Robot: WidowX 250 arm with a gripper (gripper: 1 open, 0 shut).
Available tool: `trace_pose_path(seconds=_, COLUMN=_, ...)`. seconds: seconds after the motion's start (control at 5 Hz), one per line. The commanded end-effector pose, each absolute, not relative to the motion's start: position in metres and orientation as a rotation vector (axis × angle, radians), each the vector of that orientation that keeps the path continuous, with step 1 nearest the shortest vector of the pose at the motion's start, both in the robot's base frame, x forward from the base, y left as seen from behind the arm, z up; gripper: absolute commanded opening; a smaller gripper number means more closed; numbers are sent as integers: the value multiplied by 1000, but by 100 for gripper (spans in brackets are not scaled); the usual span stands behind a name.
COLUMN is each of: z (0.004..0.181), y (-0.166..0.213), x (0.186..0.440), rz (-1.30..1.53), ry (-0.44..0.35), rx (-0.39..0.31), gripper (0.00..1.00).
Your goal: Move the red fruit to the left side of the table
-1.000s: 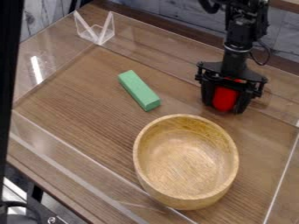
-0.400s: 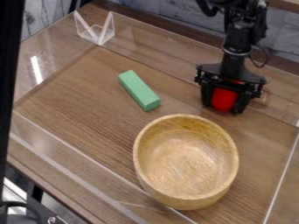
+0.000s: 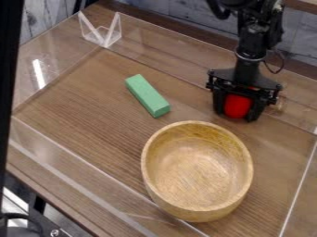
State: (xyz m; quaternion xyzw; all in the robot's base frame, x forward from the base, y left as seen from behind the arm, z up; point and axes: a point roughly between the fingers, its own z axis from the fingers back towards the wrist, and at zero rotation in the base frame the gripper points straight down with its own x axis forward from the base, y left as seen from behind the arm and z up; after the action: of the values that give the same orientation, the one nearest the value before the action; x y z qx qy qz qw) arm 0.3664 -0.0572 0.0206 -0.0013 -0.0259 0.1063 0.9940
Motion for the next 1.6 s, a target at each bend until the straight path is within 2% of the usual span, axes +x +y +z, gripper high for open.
trace_pose_path(seconds=0.0, z=50, y=-60, x=374, rz=211, ry=-144, rx=-18, gripper=100)
trace_pose_path(seconds=0.2, z=53, y=-59, x=374, rz=218, ry=-161, rx=-20, gripper=100)
trace_pose_path(seconds=0.4, z=75, y=-56, x=372, rz=204, ry=-203, rx=-37, gripper=0)
trace_pose_path(seconds=0.6, z=108, y=-34, x=365, rz=192, ry=-261, rx=-47, gripper=0)
trace_pose_path(seconds=0.8, z=133, y=-1, x=356, rz=200, ry=-294, rx=-46, gripper=0)
trace_pose_path(seconds=1.0, z=141, y=34, x=339, rz=217, ry=-293, rx=-31, gripper=0)
trace_pose_path(seconds=1.4, z=132, y=109, x=313, rz=155, ry=-277, rx=-1, gripper=0)
